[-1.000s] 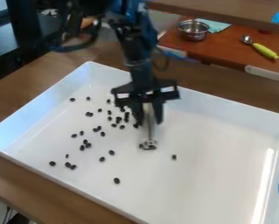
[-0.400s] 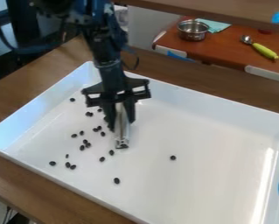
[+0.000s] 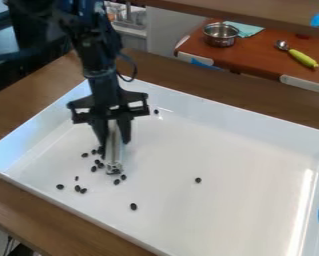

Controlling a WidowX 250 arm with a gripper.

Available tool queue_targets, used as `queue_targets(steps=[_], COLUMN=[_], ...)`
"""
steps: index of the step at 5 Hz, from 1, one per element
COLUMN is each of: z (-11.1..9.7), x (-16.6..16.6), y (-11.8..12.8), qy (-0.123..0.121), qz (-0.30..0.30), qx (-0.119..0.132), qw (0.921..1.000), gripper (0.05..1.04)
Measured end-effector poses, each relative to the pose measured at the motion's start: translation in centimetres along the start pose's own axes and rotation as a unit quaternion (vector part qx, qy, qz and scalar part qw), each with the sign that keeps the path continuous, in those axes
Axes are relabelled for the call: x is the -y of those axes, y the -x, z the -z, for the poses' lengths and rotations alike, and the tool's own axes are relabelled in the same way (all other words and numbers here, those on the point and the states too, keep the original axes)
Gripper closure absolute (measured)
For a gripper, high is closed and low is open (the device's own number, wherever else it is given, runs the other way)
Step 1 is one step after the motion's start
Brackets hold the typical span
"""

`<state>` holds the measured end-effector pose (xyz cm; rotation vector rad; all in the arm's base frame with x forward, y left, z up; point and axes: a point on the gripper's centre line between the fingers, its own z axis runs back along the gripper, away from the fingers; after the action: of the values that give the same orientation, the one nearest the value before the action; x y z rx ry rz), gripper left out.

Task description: Sweep into pile

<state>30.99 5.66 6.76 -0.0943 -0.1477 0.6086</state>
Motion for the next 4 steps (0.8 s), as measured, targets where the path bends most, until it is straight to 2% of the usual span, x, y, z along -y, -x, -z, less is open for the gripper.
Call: queue_targets(steps=[2,3,4], z=[-1.7,-3.1,-3.6], x=[-2.4,-1.0,2.2], y=[1.1,2.3,4.7], qy=[-0.045,-0.008,0.035], qz=[-0.008,-0.005,0.004], qx=[0.055,0.037,-0.015], qw=[0.9974,0.9993,0.9993], gripper=[0.71,0.71,0.71])
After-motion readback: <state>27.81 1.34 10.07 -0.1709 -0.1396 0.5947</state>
